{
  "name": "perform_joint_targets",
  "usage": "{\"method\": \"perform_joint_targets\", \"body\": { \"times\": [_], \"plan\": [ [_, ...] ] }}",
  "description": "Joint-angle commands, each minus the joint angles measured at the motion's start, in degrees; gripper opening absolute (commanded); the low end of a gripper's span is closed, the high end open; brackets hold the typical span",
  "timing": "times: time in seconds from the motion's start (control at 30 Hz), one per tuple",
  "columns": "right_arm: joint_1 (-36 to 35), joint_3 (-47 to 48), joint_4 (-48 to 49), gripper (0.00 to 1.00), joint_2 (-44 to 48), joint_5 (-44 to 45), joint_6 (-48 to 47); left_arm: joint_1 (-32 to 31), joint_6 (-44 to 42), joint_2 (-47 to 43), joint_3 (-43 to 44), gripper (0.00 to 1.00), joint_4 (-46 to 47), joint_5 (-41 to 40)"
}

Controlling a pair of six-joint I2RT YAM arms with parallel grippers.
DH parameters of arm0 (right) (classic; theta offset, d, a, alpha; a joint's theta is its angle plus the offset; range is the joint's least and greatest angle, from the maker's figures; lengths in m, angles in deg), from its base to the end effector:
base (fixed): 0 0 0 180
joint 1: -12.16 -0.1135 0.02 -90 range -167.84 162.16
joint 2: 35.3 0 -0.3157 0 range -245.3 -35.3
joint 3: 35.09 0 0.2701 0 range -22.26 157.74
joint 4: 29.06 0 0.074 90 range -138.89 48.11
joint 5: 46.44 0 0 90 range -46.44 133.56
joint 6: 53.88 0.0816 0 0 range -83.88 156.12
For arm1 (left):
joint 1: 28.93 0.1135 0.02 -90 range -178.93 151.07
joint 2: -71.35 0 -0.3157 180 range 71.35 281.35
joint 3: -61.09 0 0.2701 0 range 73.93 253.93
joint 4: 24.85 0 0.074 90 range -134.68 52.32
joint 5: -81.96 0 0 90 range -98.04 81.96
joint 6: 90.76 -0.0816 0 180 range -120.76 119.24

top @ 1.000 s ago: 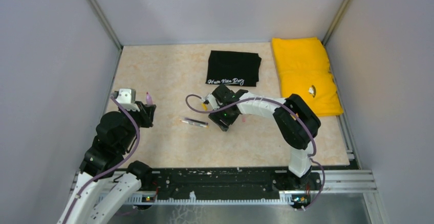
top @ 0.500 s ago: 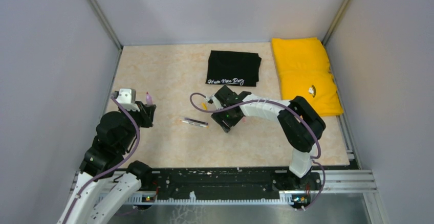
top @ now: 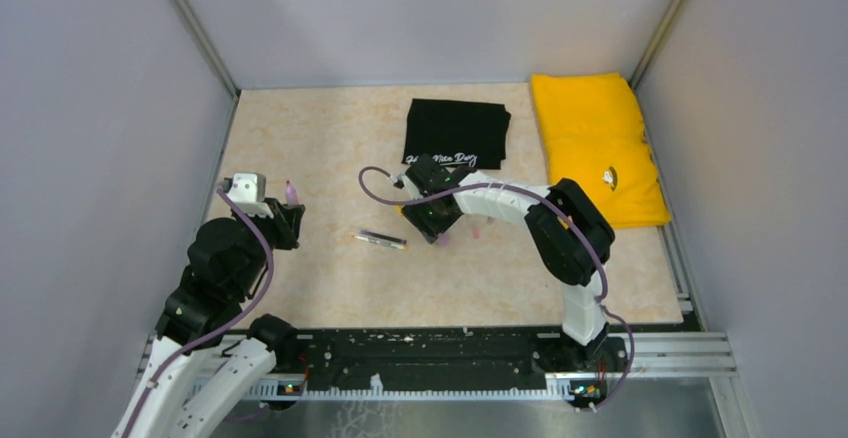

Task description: Insert the pens into the pen caps

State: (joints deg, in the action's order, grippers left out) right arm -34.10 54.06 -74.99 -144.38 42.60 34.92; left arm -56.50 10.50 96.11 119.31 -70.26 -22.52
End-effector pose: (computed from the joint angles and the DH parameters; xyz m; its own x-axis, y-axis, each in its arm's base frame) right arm 0.3037 0.3194 0.1778 -0.6156 -0.6735 -0.4092 -0.7402 0.6724 0.0067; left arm 0.1055 -0.0321 0.3630 -0.2252 -0.0957 -0.9696 0.1910 0.9715 -0.1403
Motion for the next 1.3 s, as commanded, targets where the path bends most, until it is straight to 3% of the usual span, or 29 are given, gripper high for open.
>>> {"method": "perform_joint_targets", "body": {
  "times": [0.0,0.7,0.93,1.2,1.27],
  "plan": [
    [-0.12,2.38,-2.31,0.57,-1.29,2.53,0.80,-0.08,-0.86,-0.06,-0.24,0.00,0.76,0.23],
    [-0.06,3.01,-2.87,0.46,-4.27,4.28,5.17,-0.09,-0.81,-0.49,-0.23,0.00,0.59,0.06],
    [-0.06,1.99,-5.08,0.41,-4.47,1.13,4.07,-0.05,-0.81,-0.19,-0.37,0.00,0.61,0.40],
    [-0.06,-2.09,-0.50,0.19,2.02,-0.56,5.66,-0.10,-0.96,2.45,0.39,0.00,1.14,5.49],
    [-0.05,-4.18,3.43,0.06,7.07,0.85,7.13,-0.06,-1.17,4.44,1.06,0.00,1.11,8.07]
  ]
}}
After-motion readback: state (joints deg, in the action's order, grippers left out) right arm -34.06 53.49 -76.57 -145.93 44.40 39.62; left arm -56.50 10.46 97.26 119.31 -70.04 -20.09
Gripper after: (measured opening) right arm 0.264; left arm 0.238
